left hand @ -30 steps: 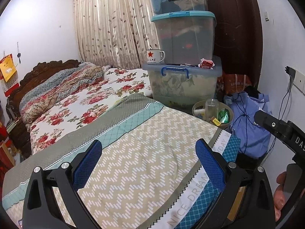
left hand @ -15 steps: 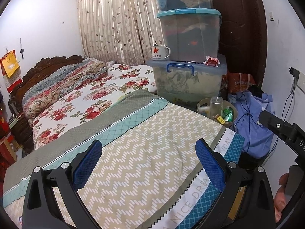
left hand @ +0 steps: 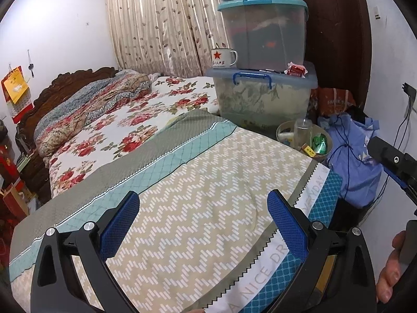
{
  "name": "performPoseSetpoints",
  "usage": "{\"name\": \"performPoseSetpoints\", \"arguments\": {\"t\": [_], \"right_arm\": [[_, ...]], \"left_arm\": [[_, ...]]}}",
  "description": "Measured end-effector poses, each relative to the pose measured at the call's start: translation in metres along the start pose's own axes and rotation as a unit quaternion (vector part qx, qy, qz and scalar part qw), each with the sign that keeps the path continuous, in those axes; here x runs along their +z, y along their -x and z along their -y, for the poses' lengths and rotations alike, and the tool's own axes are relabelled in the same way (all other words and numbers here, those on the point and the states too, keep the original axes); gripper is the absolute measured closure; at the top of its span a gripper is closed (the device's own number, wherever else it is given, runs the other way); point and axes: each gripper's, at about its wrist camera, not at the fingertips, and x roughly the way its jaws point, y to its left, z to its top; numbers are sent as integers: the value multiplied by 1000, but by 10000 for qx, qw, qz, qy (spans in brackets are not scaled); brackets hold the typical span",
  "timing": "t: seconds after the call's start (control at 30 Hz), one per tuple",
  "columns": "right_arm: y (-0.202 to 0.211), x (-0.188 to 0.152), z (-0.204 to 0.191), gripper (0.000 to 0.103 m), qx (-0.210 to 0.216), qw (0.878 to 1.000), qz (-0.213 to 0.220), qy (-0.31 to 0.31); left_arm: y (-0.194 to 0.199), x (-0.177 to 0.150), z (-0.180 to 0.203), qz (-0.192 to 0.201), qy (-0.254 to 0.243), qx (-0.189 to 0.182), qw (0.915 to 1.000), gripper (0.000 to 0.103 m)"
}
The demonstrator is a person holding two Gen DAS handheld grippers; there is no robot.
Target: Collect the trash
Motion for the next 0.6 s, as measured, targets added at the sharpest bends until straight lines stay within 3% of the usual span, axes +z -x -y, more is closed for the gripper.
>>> {"name": "performPoseSetpoints", "arguments": {"t": [0.6], "right_arm": [[-1,-3,0,3,3,10000,-10,0]], "left_arm": [[-6,-5,7,-173,-165,-25,9997,8]]}}
